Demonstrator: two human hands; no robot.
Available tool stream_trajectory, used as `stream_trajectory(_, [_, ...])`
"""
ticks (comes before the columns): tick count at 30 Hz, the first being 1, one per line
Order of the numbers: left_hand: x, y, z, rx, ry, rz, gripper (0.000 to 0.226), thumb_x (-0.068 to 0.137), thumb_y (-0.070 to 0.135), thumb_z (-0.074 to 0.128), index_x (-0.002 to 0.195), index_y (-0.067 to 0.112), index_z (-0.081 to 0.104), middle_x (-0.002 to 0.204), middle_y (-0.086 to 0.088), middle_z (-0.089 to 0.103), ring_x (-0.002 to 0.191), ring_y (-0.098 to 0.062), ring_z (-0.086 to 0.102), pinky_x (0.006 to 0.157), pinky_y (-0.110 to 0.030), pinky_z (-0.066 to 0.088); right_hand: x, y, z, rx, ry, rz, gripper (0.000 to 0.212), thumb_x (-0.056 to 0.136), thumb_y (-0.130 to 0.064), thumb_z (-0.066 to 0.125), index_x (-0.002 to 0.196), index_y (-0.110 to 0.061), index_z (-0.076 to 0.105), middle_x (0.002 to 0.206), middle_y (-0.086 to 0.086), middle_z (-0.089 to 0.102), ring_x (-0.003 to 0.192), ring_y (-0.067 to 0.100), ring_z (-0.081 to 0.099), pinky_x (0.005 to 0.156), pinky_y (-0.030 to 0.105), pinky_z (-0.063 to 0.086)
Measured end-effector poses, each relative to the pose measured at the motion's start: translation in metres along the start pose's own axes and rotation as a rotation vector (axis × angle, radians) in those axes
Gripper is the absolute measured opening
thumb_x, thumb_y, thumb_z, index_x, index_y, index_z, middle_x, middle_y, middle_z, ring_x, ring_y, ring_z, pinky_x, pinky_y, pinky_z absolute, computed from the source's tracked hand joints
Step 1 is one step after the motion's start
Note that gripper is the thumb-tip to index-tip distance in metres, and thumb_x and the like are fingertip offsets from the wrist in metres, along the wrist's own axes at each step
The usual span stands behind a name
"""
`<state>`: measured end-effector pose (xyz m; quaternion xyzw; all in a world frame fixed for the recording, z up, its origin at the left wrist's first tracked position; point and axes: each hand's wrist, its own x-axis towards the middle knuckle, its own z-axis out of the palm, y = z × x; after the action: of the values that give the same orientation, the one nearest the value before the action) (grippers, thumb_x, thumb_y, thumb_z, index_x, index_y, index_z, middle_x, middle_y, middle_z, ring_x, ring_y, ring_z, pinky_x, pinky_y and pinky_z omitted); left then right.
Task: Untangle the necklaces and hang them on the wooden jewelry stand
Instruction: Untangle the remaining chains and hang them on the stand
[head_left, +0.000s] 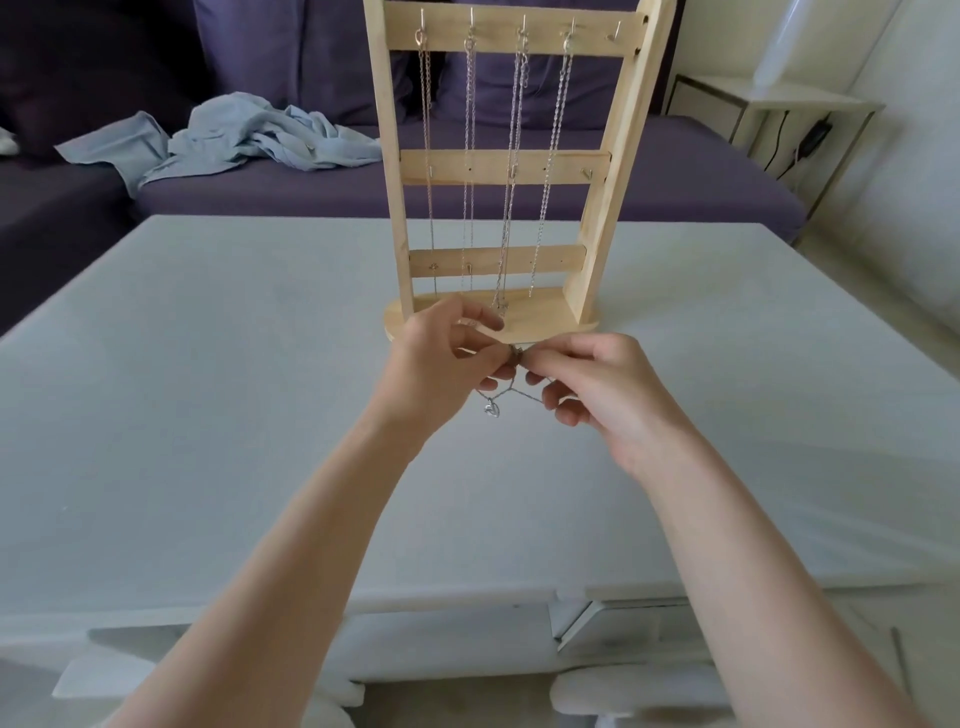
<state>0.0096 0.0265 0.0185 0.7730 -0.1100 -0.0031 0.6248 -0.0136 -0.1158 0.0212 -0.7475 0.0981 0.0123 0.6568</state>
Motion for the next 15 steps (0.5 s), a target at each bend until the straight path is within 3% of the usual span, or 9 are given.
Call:
stream_trajectory(7, [-0.0033, -0.0005, 0.0058, 0.112, 0.055, 0.004, 0.024, 0.081, -0.001, 0.066, 0.077, 0.022, 0.062, 0.073, 0.002, 0.067, 0.064, -0.008, 0.062, 0.055, -0.015, 0.048, -0.0021, -0.0041, 0.0051, 0.134, 0.016, -0.043, 0.009, 0.085, -0.004, 0.06, 0.076, -0.006, 0.062, 0.068, 0.001, 0.053, 0.048, 0.011, 0.044, 0.041, 0.02, 0.031])
stream_trajectory(12, [-0.0027, 0.0065, 0.0016, -0.324, 0.029, -0.23, 0.009, 0.088, 0.011, 0.063, 0.079, 0.014, 0.064, 0.071, 0.004, 0.065, 0.066, -0.004, 0.063, 0.057, -0.012, 0.047, -0.0004, -0.0063, 0.0041, 0.214, 0.008, -0.03, 0.013, 0.088, -0.005, 0.059, 0.076, -0.008, 0.061, 0.067, 0.001, 0.051, 0.045, 0.01, 0.04, 0.039, 0.019, 0.026])
stream_trajectory(15, [-0.0016, 0.0074, 0.0012, -0.457, 0.021, -0.293, 0.005, 0.09, 0.011, 0.06, 0.086, 0.011, 0.061, 0.073, 0.003, 0.062, 0.066, -0.006, 0.06, 0.053, -0.014, 0.044, 0.0003, -0.0055, 0.0032, 0.178, -0.019, -0.036, 0.012, 0.088, -0.009, 0.062, 0.076, -0.007, 0.063, 0.066, 0.0, 0.052, 0.043, 0.009, 0.037, 0.039, 0.019, 0.023])
